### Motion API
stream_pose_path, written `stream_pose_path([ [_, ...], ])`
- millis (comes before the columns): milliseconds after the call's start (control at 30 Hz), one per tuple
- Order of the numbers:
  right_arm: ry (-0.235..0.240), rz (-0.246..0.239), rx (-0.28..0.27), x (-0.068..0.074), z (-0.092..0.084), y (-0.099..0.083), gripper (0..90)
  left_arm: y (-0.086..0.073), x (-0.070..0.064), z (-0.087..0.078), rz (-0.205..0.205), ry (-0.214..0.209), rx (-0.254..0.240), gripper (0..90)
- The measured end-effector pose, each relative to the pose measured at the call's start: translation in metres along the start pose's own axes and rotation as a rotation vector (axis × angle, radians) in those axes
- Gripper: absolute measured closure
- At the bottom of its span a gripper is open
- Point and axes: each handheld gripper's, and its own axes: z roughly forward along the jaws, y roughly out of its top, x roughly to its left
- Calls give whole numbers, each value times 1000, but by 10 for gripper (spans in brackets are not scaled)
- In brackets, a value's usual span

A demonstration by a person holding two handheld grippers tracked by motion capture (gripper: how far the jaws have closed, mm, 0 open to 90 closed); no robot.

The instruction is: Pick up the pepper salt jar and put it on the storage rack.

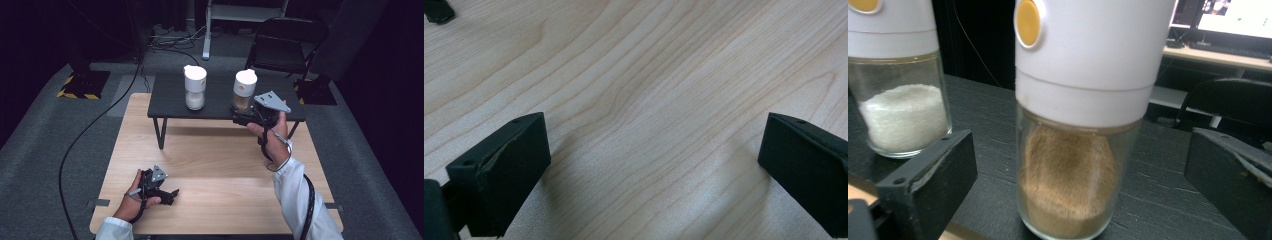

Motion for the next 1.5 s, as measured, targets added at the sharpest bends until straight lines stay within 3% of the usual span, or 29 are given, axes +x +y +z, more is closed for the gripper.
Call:
stream_pose_path([
  [367,32,-53,-35,1,-22,-14,2,0,0,0,-3,0,0,0],
  [700,48,-144,-62,9,-38,-37,3,0,0,0,-3,0,0,0],
  [1167,128,-265,-37,9,-61,-78,2,0,0,0,-3,0,0,0],
  [1500,163,-296,9,7,-72,-99,3,0,0,0,-3,0,-1,0],
])
